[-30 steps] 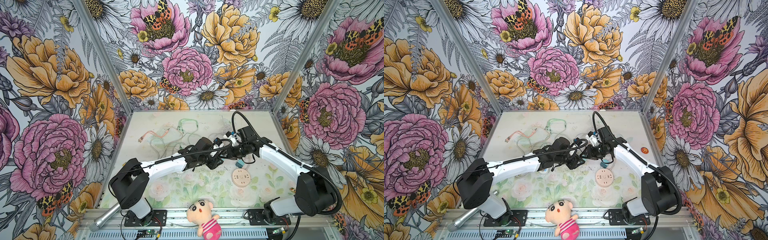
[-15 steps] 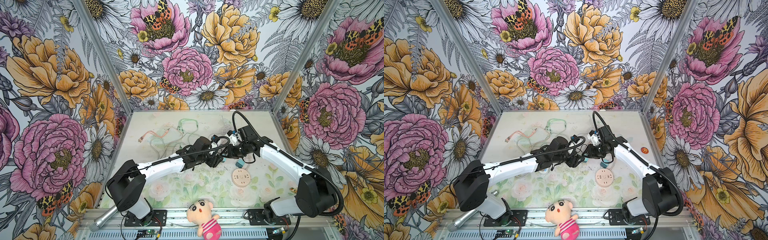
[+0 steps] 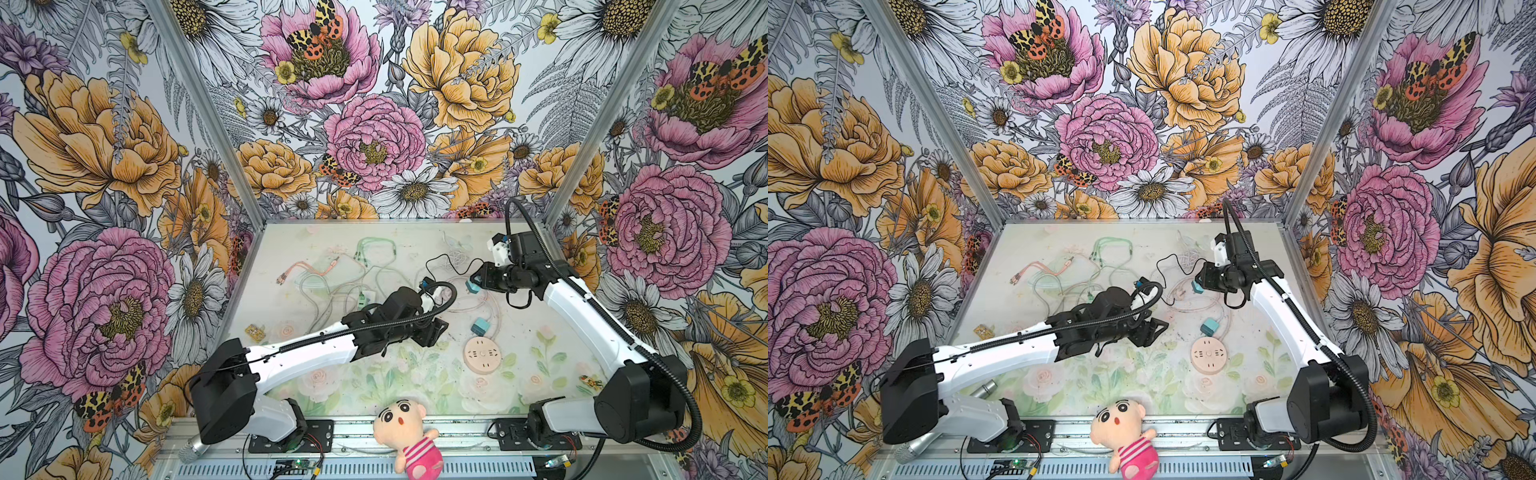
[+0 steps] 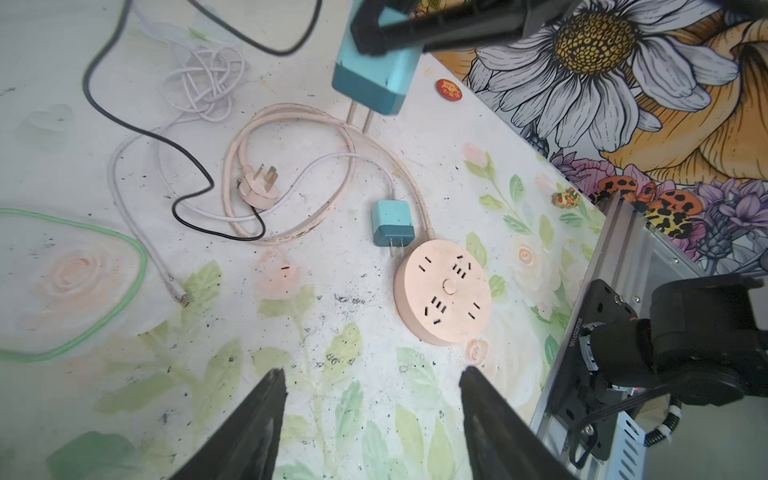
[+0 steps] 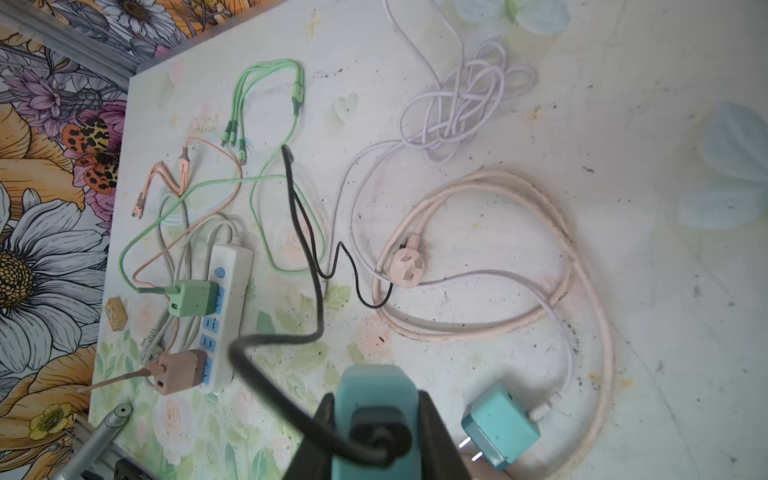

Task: Insert the plug
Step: 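Open and withdraw the left gripper while the right gripper holds the charger, then carry the charger over the pink socket with the right gripper while the left follows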

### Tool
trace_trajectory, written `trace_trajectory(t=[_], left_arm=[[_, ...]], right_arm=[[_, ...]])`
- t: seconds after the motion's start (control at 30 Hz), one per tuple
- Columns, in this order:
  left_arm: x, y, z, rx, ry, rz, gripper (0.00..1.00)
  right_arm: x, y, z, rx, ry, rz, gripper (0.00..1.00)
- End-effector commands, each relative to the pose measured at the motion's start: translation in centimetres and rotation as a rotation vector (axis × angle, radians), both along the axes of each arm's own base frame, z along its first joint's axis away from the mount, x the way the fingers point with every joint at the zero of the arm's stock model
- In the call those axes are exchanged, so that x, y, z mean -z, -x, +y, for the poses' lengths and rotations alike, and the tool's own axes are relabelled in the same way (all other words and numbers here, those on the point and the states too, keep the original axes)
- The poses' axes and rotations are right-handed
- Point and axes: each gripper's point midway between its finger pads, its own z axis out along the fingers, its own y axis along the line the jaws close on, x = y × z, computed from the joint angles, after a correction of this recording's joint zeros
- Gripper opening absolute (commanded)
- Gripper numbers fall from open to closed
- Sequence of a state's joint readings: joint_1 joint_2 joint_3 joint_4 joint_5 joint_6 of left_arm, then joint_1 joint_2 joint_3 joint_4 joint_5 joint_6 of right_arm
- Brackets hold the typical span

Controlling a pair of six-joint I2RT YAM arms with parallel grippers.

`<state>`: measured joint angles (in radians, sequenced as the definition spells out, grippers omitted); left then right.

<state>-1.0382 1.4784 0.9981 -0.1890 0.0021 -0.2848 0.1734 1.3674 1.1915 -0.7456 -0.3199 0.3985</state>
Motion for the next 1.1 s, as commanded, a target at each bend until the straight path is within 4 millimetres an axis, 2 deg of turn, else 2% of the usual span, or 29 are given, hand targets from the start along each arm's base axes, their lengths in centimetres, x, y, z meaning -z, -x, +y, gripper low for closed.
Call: trace_trajectory(t=[0.0, 0.17, 0.2, 0.23, 0.43, 0.67, 0.87, 1.07], left_arm=[[1.2, 0.1, -2.7, -0.01, -0.053, -0.017, 0.63], [2.7, 1.5, -8.7, 0.131, -0.092, -0.044, 0.6], [2.3, 1.6, -9.5, 0.148, -0.086, -0.058, 0.6], [4.1, 1.7, -10.5, 0.172, -0.119, -0.05, 0.61], [6.3, 1.9, -14.1, 0.258, -0.12, -0.046, 0.61], [8.1, 2.6, -18.1, 0.338, -0.108, -0.046, 0.61], [9.2, 3.5, -20.3, 0.394, -0.103, -0.018, 0.61], [12.1, 4.3, -19.7, 0.415, -0.211, 0.002, 0.61]], right_arm=[[-2.6, -1.1, -2.5, 0.074, 0.069, -0.091, 0.0], [-2.3, -1.5, -5.2, 0.148, 0.099, -0.085, 0.0], [-2.2, -1.5, -5.8, 0.165, 0.102, -0.084, 0.0], [-1.9, -1.5, -6.5, 0.19, 0.109, -0.076, 0.0], [-0.3, -0.9, -10.6, 0.328, 0.109, -0.027, 0.0], [0.8, -0.8, -11.1, 0.329, 0.113, 0.0, 0.0], [1.0, -0.5, -11.7, 0.334, 0.112, 0.0, 0.0], [1.0, -0.2, -11.9, 0.34, 0.104, -0.001, 0.0]])
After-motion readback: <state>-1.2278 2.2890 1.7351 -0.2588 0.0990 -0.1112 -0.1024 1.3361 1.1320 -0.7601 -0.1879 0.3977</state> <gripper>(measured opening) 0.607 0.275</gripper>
